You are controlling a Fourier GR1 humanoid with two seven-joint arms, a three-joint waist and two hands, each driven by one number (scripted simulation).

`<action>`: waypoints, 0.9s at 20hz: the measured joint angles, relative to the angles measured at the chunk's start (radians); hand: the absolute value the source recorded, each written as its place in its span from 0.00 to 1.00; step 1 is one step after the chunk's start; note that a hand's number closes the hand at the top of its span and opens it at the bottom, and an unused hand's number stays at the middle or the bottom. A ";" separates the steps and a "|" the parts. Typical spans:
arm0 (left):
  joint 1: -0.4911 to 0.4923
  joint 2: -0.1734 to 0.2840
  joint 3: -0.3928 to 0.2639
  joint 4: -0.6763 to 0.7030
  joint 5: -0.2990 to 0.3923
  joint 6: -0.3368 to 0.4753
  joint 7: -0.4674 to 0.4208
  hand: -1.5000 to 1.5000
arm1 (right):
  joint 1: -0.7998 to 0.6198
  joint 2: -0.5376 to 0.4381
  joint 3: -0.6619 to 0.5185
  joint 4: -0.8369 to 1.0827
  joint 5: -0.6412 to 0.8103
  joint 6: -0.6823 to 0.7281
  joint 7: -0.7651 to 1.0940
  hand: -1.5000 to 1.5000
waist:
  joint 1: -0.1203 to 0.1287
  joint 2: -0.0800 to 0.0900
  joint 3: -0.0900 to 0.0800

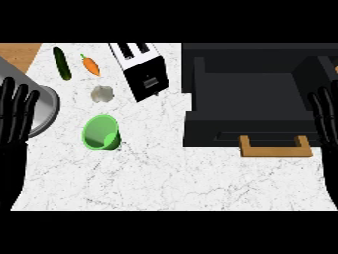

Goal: Pick up the cup, place it into the drawer and close the drawer

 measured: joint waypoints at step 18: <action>-0.247 -0.087 -0.121 0.343 -0.055 0.504 -0.047 0.00 | -0.054 0.030 0.029 0.032 -0.107 0.043 0.100 0.00 | -0.009 -0.015 -0.013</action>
